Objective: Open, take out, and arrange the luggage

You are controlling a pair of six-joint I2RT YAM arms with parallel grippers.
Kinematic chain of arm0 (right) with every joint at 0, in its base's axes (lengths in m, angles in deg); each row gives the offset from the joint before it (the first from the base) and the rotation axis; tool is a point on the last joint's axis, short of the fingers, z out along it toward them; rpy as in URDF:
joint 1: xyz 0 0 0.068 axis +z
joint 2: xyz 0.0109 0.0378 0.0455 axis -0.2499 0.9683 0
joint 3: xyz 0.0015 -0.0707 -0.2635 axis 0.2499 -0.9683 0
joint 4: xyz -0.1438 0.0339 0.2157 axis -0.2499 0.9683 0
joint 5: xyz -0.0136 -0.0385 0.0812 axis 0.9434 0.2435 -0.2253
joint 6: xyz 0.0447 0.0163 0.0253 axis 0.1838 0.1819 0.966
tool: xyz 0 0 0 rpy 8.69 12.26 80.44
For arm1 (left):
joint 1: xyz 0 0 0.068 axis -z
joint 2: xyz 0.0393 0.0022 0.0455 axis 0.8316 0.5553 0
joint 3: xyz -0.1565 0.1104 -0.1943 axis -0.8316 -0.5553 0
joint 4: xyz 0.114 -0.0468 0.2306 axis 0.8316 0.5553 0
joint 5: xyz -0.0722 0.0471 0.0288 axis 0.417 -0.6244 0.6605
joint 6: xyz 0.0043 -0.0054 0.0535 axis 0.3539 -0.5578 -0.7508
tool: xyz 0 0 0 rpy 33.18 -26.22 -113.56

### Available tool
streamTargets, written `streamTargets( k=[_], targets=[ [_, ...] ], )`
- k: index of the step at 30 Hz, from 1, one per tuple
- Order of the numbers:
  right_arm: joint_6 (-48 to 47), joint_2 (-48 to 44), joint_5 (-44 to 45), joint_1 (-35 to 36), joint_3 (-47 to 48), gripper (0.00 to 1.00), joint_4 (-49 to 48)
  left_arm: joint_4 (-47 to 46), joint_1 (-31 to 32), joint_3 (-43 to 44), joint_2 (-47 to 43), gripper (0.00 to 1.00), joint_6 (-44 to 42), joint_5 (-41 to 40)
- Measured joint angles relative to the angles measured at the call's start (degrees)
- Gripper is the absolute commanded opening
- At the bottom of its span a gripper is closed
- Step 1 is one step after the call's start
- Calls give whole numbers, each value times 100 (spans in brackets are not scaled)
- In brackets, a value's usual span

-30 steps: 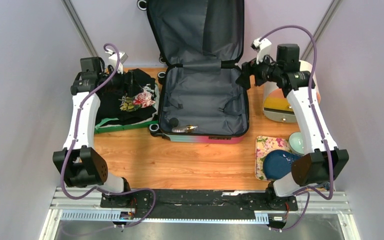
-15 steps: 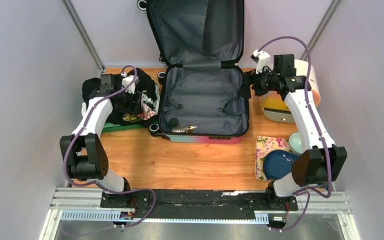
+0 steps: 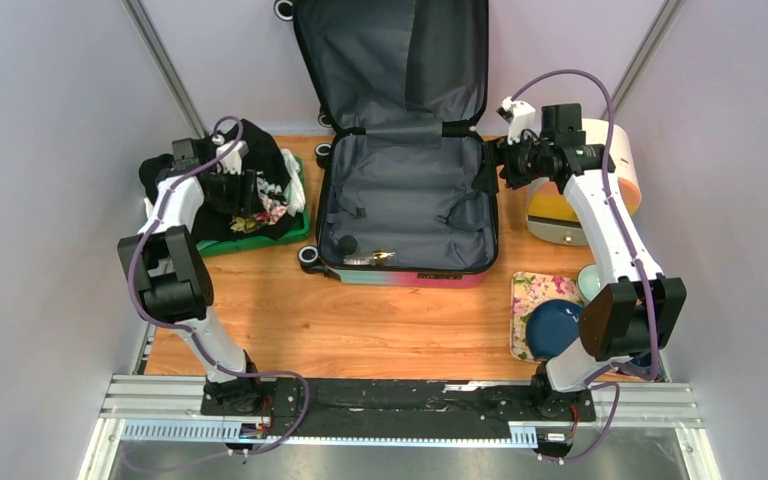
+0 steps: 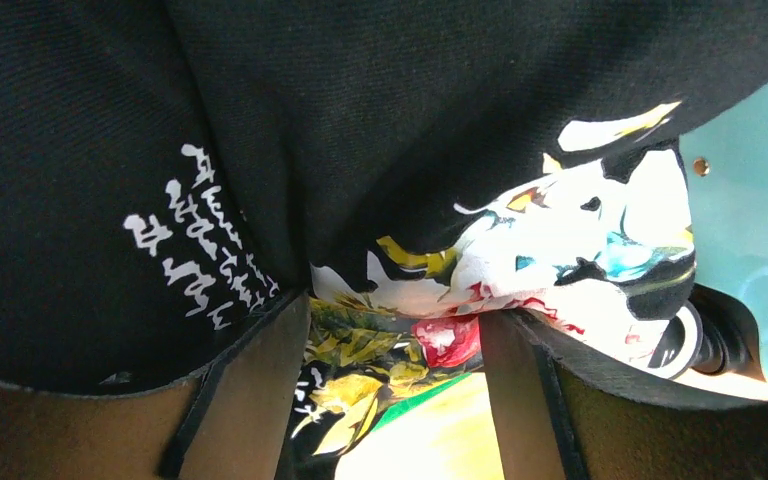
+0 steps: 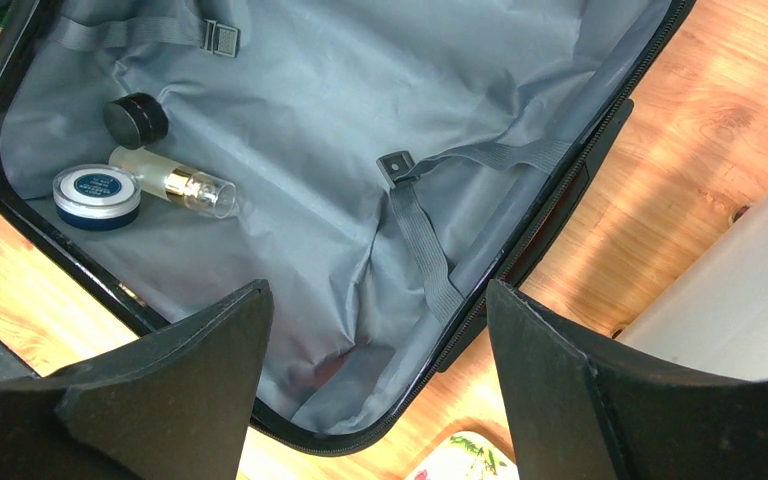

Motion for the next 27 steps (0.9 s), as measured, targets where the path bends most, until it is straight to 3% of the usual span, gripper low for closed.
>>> streamTargets(
  k=[8,14,18,23,27],
  targets=[
    [35,162,-13,0,208,82,7,772,-151,660,245,87,-444,129],
    [-129,210,-2,-22,466,82,103,1641,-151,2227,533,91,-850,9],
    [-245,98,2,-140,481,83,289,1663,7,3220,426,91,-1165,-186],
    [-144,-470,9,-868,184,82,481,1567,358,3209,-61,92,-1228,-144],
    [42,-859,111,-1840,-144,79,675,1266,782,2599,-511,91,-1226,-76]
  ],
)
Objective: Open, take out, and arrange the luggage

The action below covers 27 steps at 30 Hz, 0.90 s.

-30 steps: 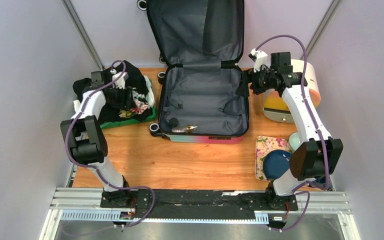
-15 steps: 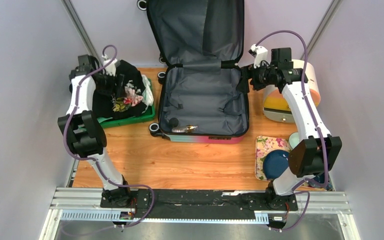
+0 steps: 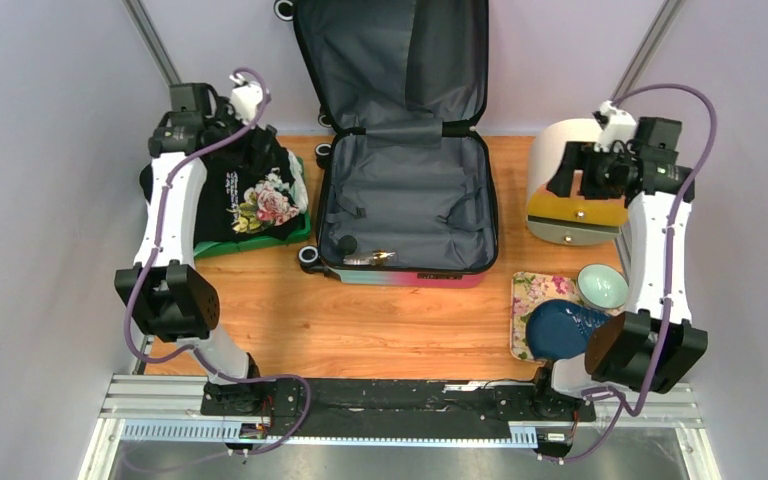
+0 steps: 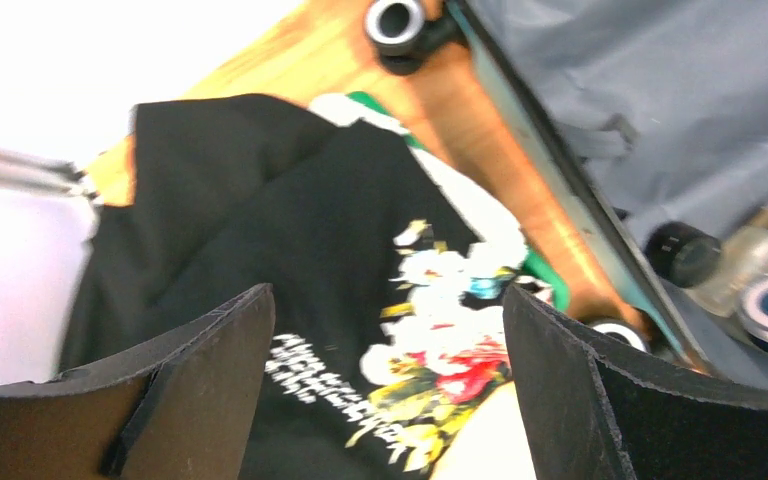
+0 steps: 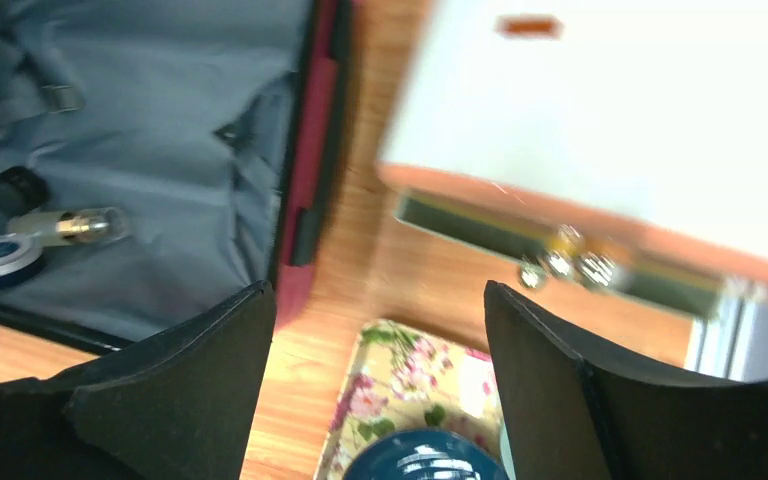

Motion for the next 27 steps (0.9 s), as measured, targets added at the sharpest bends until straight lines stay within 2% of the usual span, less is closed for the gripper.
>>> streamTargets(
  k=[4,9,18,27],
  targets=[
    [0,-20,330,-546,-203,79,247,-232,485,-715,-310,91,39,55],
    [-96,162,831,-643,-538,77,232,-498,717,-1141,-332,91,404,452],
    [-334,1069,1086,-348,-538,77,-514,-708,846,-1226,-332,91,835,909],
    [-400,2155,1078,74,334,77,-1132,-802,855,-1268,-330,91,968,905]
  ],
)
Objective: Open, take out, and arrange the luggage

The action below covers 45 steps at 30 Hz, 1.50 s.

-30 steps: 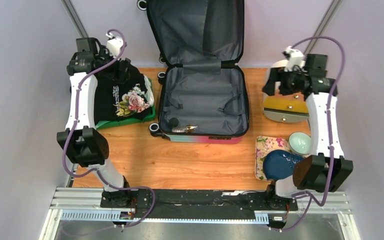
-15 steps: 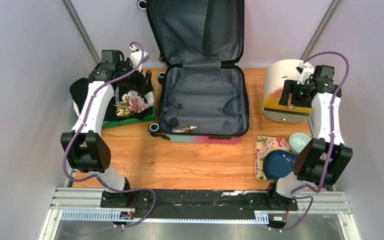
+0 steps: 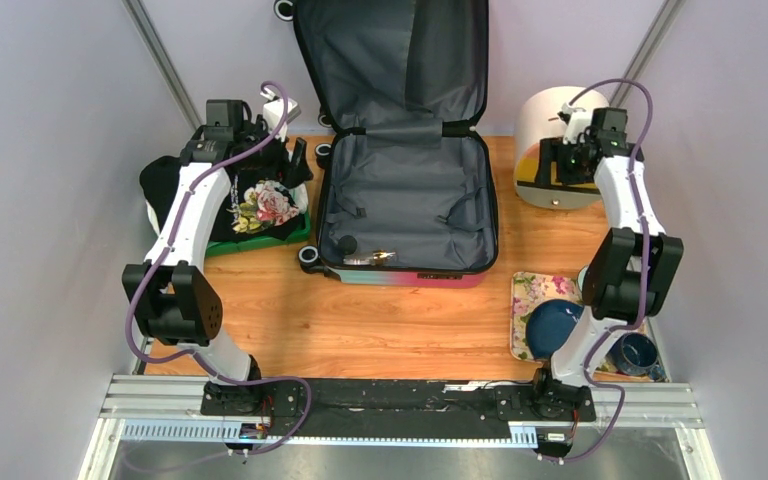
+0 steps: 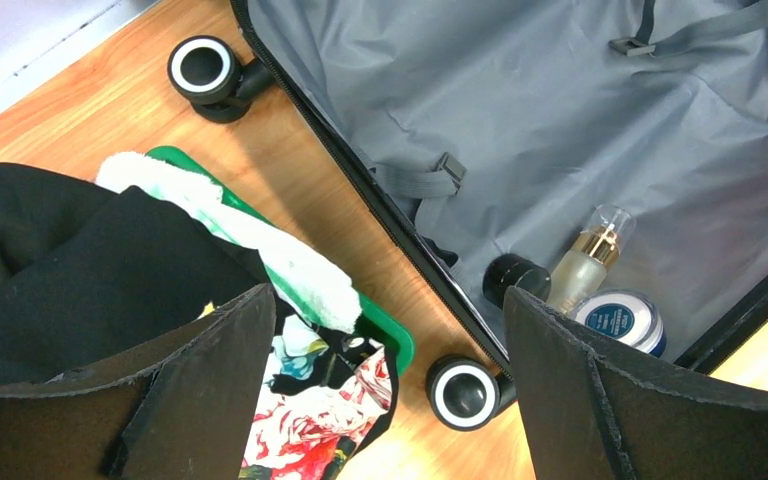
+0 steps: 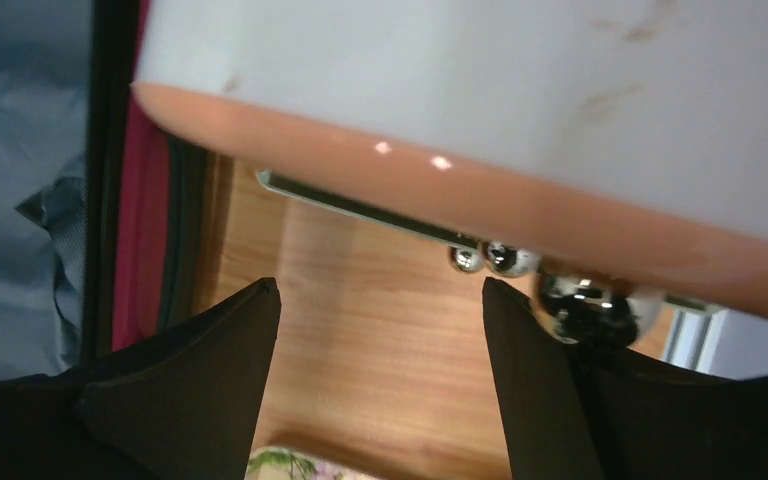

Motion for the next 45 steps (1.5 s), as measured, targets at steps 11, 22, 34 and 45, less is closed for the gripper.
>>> streamTargets(
  k=[11,22,34,45],
  targets=[
    [483,260,-326,367,269,87,-389,-457,2,-334,-7,93,282,-87],
    [1818,-2031,-306,0,-1556,82,-1519,-2321,2,-2028,-942,91,990,-39],
    [3180,-916,-1499,-1134,-2855,59,-2618,-2618,7,-1432,-546,85,1587,334],
    [3587,122,-1720,-1172,-2789,50,-3626,-2645,7,-1058,374,83,1742,890]
  ],
)
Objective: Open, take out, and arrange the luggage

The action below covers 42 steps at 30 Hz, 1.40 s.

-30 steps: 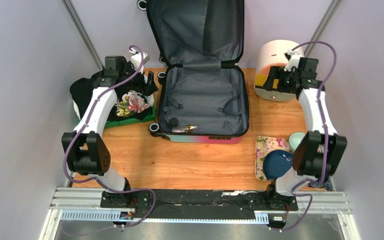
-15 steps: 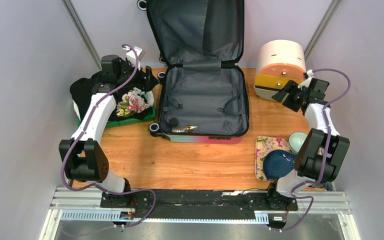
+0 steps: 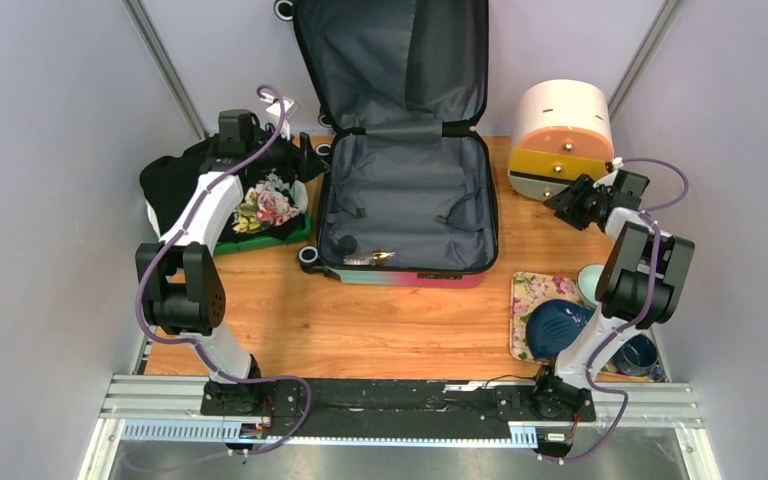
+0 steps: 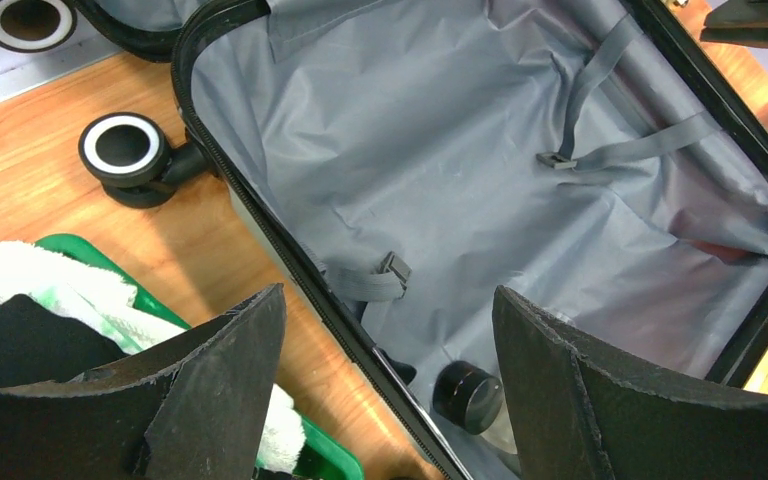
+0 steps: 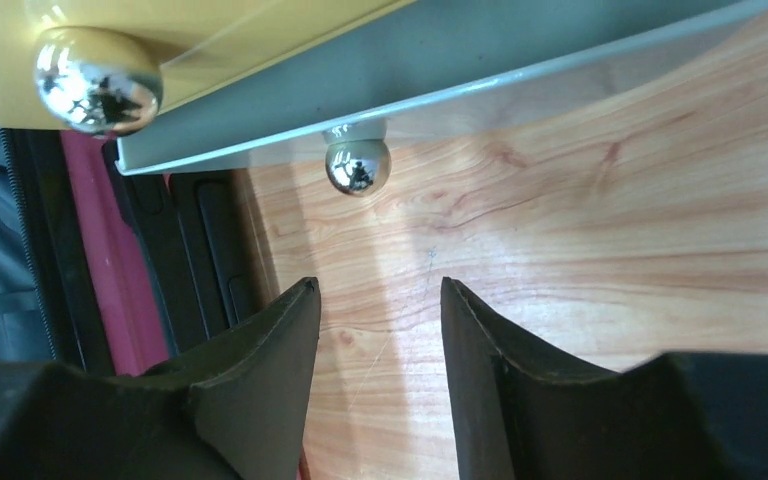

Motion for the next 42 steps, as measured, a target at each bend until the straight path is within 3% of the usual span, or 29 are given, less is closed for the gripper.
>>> streamTargets(
  k=[6,7,9,24,33,34,42],
  targets=[
    [181,256,136,109,151,49,-308,-4,0,0,7,83,9,83],
    [219,297,155,129,203,42,-372,-4,0,0,7,83,11,87],
    [304,393,210,164,310,39,-472,-9,0,0,7,82,13,105],
    [837,686,811,328,592,38,-680,-2,0,4,68,83,15,138],
    [960,809,929,396,601,12,-745,35,0,153,140,82,20,146],
    [953,809,925,396,601,5,-745,35,0,173,146,81,17,164],
    [938,391,898,391,20,1,-837,79,28,210,229,81,-81,413]
  ],
)
